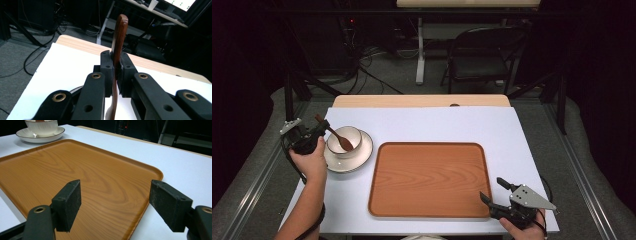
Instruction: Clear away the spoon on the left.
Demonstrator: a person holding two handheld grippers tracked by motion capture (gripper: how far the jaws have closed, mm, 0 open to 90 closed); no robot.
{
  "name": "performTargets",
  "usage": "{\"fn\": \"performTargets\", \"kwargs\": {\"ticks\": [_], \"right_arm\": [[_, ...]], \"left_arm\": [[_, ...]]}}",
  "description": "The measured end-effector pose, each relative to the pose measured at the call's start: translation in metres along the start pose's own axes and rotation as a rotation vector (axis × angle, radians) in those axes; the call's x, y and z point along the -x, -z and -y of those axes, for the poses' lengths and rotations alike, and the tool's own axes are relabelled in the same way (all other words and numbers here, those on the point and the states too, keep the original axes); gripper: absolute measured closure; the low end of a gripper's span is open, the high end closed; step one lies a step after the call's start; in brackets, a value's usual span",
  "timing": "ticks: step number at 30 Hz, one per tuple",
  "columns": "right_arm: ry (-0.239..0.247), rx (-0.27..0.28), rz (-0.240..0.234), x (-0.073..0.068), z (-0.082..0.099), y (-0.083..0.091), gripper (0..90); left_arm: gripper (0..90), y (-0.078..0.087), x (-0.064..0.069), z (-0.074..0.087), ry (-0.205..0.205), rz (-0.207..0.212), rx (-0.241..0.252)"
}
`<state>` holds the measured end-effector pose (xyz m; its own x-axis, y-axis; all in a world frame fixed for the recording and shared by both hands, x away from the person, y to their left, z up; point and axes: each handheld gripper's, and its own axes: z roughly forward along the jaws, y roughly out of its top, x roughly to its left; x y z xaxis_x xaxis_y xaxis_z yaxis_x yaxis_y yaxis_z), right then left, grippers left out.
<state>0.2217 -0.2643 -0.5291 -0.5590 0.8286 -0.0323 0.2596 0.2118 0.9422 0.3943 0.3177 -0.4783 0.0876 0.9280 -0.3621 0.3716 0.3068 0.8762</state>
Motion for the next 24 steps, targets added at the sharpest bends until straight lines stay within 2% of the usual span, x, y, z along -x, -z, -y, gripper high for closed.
{"fn": "performTargets", "kwargs": {"ticks": [4, 10, 13, 17, 19, 24], "right_arm": [[-0.003, -0.003, 0.007, 0.000, 0.001, 0.000, 25.3], [0.003, 0.000, 0.007, 0.001, 0.001, 0.001, 25.3], [-0.006, -0.008, 0.003, 0.001, 0.001, -0.001, 25.3], [0.011, -0.009, 0.001, -0.001, 0.001, -0.001, 25.3], [0.009, -0.005, 0.002, -0.001, 0.000, -0.001, 25.2], [0.012, -0.006, 0.003, -0.002, 0.000, 0.000, 25.3]], "left_arm": [[84.2, 0.002, 0.005, -0.005, -0.037, -0.014, -0.004], [84.3, 0.008, 0.015, -0.015, -0.084, -0.010, 0.000], [84.2, 0.018, 0.028, -0.027, -0.166, -0.011, 0.016], [84.2, 0.029, 0.043, -0.037, -0.257, -0.009, 0.031], [84.2, 0.034, 0.048, -0.039, -0.279, -0.003, 0.029], [84.2, 0.043, 0.055, -0.043, -0.295, 0.028, 0.019]]}}
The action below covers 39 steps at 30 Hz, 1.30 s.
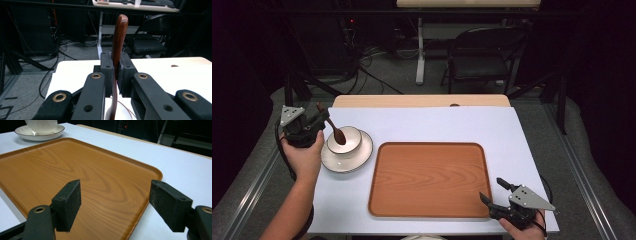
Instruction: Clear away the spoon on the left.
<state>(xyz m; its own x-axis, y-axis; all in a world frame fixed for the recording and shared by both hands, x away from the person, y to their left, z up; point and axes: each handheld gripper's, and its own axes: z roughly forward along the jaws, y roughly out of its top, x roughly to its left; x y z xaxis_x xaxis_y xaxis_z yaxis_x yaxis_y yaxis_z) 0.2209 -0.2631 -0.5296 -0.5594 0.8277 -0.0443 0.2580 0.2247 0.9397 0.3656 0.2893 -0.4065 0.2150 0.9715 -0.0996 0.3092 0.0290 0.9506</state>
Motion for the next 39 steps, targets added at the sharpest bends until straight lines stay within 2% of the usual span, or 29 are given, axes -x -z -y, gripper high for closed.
{"fn": "performTargets", "kwargs": {"ticks": [8, 12, 17, 21, 24, 28, 33, 39], "right_arm": [[0.004, -0.004, 0.001, 0.000, 0.000, -0.001, 25.3], [0.008, -0.006, 0.002, -0.001, 0.000, -0.001, 25.3], [0.009, -0.007, 0.002, -0.001, 0.000, -0.001, 25.3], [0.010, -0.007, 0.002, -0.001, 0.000, -0.002, 25.3], [0.009, -0.007, 0.002, -0.001, 0.000, -0.002, 25.3], [0.004, -0.007, 0.000, -0.001, 0.000, -0.002, 25.3], [0.005, -0.005, -0.002, -0.002, 0.000, -0.001, 25.3], [-0.001, 0.000, -0.005, -0.002, 0.000, -0.001, 25.2]], "left_arm": [[84.3, 0.014, 0.003, -0.010, 0.016, 0.061, -0.012], [84.2, 0.017, 0.008, -0.011, 0.006, 0.094, -0.033], [84.3, 0.021, 0.016, -0.012, 0.001, 0.182, -0.081], [84.2, 0.022, 0.024, -0.013, -0.003, 0.273, -0.121], [84.3, 0.022, 0.031, -0.014, -0.020, 0.310, -0.146], [84.3, 0.021, 0.040, -0.014, -0.039, 0.338, -0.170], [84.2, 0.017, 0.052, -0.013, -0.054, 0.402, -0.235], [84.2, 0.015, 0.068, -0.010, -0.072, 0.460, -0.288]]}}
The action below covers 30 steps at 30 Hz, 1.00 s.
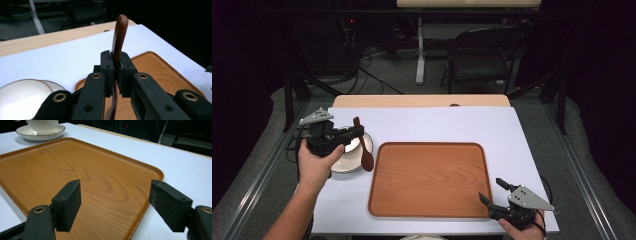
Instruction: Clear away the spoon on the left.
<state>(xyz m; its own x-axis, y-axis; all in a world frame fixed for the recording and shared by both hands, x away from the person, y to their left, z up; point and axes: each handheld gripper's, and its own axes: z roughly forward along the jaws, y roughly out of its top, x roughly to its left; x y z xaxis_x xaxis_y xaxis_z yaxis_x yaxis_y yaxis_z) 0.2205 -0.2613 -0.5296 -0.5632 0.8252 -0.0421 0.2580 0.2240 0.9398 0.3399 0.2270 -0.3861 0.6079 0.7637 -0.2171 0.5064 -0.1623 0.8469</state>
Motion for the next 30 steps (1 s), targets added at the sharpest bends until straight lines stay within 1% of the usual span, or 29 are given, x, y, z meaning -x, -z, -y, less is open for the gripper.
{"fn": "performTargets", "kwargs": {"ticks": [3, 6, 9, 13, 16, 17, 21, 24, 26, 30], "right_arm": [[0.001, 0.000, -0.001, 0.000, 0.000, 0.000, 25.3], [0.000, 0.001, -0.003, 0.000, 0.000, 0.000, 25.3], [-0.003, 0.000, -0.003, -0.001, 0.000, 0.000, 25.2], [0.004, 0.003, -0.004, -0.001, -0.001, 0.001, 25.2], [0.004, 0.004, -0.004, -0.001, -0.001, 0.001, 25.3], [0.003, 0.004, -0.004, -0.001, -0.001, 0.001, 25.3], [-0.003, 0.002, -0.007, -0.001, 0.000, 0.000, 25.3], [0.004, 0.002, -0.007, -0.001, -0.001, 0.000, 25.3], [0.003, 0.003, -0.006, -0.001, -0.001, 0.000, 25.3], [0.002, 0.003, -0.005, 0.000, -0.001, 0.001, 25.3]], "left_arm": [[84.3, -0.005, 0.006, 0.003, -0.009, 0.015, -0.019], [84.2, -0.011, 0.012, 0.008, -0.008, 0.044, -0.042], [84.2, -0.018, 0.015, 0.013, -0.010, 0.064, -0.071], [84.2, -0.027, 0.018, 0.021, 0.009, 0.106, -0.103], [84.2, -0.033, 0.019, 0.026, 0.006, 0.130, -0.143], [84.2, -0.035, 0.020, 0.028, 0.009, 0.132, -0.151], [84.2, -0.045, 0.021, 0.036, 0.019, 0.167, -0.189], [84.2, -0.054, 0.021, 0.043, 0.028, 0.179, -0.213], [84.2, -0.059, 0.020, 0.046, 0.040, 0.189, -0.220], [84.1, -0.066, 0.017, 0.051, 0.056, 0.190, -0.226]]}}
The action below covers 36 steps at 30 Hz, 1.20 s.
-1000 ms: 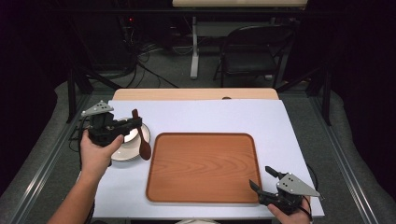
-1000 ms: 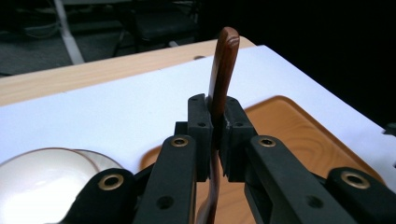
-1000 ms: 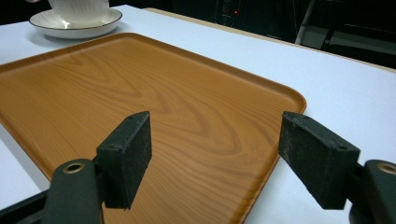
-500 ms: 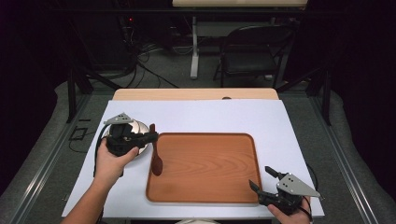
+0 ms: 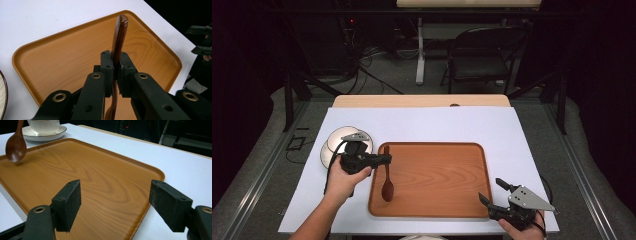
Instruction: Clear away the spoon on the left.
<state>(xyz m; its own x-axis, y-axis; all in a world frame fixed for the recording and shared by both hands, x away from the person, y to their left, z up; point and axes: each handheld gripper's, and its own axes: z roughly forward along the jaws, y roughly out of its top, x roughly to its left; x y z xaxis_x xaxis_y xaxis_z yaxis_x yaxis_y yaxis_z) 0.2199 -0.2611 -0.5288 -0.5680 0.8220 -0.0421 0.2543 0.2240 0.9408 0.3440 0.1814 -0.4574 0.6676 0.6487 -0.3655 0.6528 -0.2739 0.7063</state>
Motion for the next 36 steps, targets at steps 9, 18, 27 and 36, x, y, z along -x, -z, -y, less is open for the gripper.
{"fn": "performTargets", "kwargs": {"ticks": [9, 18, 27, 36], "right_arm": [[-0.007, -0.002, -0.002, 0.000, 0.000, -0.001, 25.3], [-0.003, -0.001, -0.002, 0.000, 0.000, 0.000, 25.4], [-0.006, -0.001, -0.002, 0.001, 0.000, 0.000, 25.5], [-0.003, -0.001, -0.013, -0.001, -0.001, -0.003, 25.5]], "left_arm": [[84.1, -0.010, -0.009, 0.000, 0.028, 0.005, -0.012], [82.0, -0.024, -0.032, -0.001, 0.121, -0.035, -0.006], [79.7, -0.039, -0.059, 0.003, 0.243, -0.071, 0.012], [77.7, -0.049, -0.072, 0.008, 0.308, -0.114, 0.018]]}}
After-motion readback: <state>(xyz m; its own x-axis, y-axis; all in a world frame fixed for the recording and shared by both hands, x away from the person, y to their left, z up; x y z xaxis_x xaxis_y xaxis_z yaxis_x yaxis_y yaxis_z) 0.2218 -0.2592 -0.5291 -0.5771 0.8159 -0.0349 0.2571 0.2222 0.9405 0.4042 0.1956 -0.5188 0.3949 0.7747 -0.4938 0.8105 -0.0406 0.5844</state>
